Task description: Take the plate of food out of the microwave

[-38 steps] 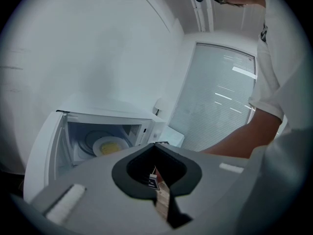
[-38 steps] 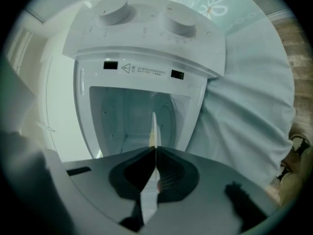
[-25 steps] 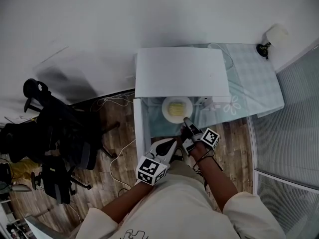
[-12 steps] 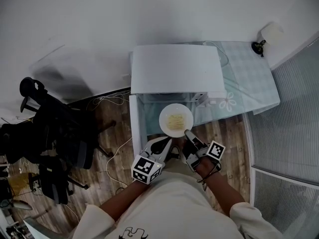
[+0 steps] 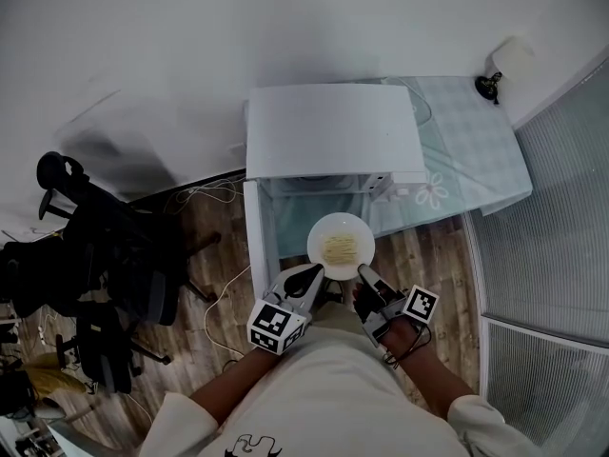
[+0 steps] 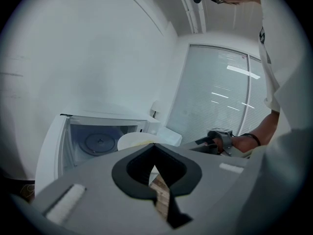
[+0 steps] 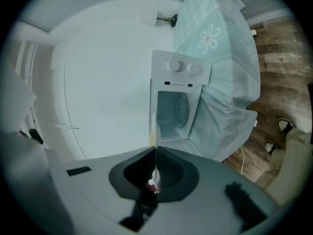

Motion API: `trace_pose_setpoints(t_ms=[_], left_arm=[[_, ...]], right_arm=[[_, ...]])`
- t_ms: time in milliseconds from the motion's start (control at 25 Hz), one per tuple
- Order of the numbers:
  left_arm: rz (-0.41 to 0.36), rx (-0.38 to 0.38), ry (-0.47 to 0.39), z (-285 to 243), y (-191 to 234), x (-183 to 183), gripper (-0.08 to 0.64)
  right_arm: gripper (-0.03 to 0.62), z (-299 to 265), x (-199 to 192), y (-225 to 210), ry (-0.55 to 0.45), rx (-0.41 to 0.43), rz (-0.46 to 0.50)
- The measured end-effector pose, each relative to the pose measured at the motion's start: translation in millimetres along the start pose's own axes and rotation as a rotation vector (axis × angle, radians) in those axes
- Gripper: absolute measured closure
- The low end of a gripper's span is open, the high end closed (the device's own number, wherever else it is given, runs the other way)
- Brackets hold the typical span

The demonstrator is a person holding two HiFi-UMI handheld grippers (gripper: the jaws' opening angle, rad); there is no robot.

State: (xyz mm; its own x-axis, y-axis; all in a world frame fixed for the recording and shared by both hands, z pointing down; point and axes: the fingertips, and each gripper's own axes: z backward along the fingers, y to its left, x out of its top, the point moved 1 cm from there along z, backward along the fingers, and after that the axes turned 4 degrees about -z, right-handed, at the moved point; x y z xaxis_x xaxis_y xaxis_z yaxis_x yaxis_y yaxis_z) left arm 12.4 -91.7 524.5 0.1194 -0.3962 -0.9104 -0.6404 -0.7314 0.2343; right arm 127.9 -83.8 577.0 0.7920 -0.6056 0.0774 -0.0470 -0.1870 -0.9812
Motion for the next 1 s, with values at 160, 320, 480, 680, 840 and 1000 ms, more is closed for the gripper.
trace_pose_setpoints(t_ms=[160,320,480,680,840,1000], left_arm=[[-0.004,0.004,0.002,-1.6,1.6,-1.6,0.557],[-0.014,0.001,0.002,-2.7,1.5,0.0,0.557],[-0.013,0.004,0.002,-2.3,2.7,2.0,0.557],[-0.012,0.009,-0.003,-1.6,3.7,1.8,0.557],[-0.009,0.011,-0.005,-1.9,4.0,2.4,0.557],[-0.007,0.012,-0.004,-4.0,3.9,1.5,0.557]], right_arm=[[0.574,4.6,-1.7,-8.0,-0.002,-0.011,-0.009],[0.574,3.9,-2.8,-8.4,-0.002,-0.012,-0.016],[0.574,3.1,-3.1,-2.7,-0.004,-0.005,-0.016],[0.574,3.9,-2.8,-2.3,-0.010,-0.002,-0.001],[0.574,3.4,-2.9,-2.7,-0.008,-0.008,0.001],[0.574,2.3,-1.9,-2.7,-0.004,-0.008,0.003]])
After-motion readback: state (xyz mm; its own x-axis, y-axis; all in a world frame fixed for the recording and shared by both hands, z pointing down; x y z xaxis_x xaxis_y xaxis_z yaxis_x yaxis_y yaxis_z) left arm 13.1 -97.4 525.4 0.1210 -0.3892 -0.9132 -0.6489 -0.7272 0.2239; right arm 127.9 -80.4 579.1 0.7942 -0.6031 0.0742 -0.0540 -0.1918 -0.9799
